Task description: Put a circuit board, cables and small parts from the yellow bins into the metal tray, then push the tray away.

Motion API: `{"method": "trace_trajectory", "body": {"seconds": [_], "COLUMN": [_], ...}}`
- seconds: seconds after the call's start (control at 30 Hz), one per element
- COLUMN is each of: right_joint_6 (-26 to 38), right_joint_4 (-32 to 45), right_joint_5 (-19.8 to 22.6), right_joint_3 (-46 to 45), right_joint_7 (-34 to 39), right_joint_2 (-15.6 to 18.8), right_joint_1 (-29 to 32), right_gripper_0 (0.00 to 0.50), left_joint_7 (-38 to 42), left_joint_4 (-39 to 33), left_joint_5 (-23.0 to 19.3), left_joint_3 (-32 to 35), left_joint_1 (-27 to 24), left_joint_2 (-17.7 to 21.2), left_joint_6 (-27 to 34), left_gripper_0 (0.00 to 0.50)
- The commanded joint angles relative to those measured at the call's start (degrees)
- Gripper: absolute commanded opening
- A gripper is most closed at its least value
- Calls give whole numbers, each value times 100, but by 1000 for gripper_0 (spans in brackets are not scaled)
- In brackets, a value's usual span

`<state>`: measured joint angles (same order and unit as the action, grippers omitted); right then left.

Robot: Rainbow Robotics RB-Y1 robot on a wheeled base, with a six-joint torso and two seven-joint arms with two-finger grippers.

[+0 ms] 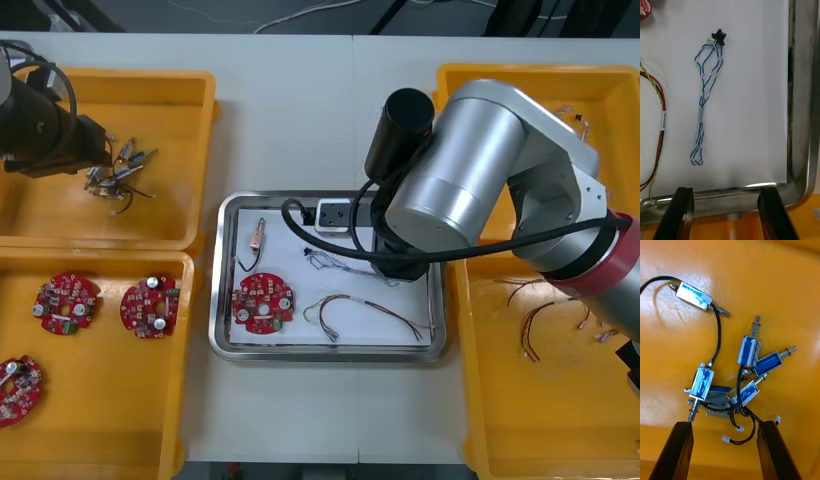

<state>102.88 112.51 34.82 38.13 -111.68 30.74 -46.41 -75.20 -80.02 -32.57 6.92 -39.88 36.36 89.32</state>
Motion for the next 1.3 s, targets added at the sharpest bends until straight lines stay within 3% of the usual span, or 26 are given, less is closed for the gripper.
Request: {"method": "trace_trajectory", "body": {"seconds": [0.03,0.33,0.67,0.9,1.1,1.3], "right_joint_6": [453,712,712,712,712,712], "right_joint_4": [658,1353,1695,1731,1731,1827], "right_joint_5": [60,77,526,517,438,148], "right_joint_3": [-623,-1387,-2231,-2855,-3497,-4050], "right_joint_7": [955,2353,3531,3575,3627,3654], "right_joint_2": [-103,55,512,565,670,688], "right_joint_1": [27,405,976,1178,1609,2119], "right_gripper_0": [500,500,500,500,500,500], "left_joint_7": [-610,-1005,-1937,-2236,-2359,-2702], "left_joint_4": [206,250,250,-110,-594,-892], "left_joint_5": [137,84,-171,-294,-417,-566], "left_joint_3": [143,-139,231,345,556,749], "left_joint_1": [-433,-459,-275,33,314,604], "left_joint_2": [90,336,354,354,380,380], "left_joint_6": [-284,-460,-231,-240,182,261], "left_gripper_0": [500,500,500,500,500,500]}}
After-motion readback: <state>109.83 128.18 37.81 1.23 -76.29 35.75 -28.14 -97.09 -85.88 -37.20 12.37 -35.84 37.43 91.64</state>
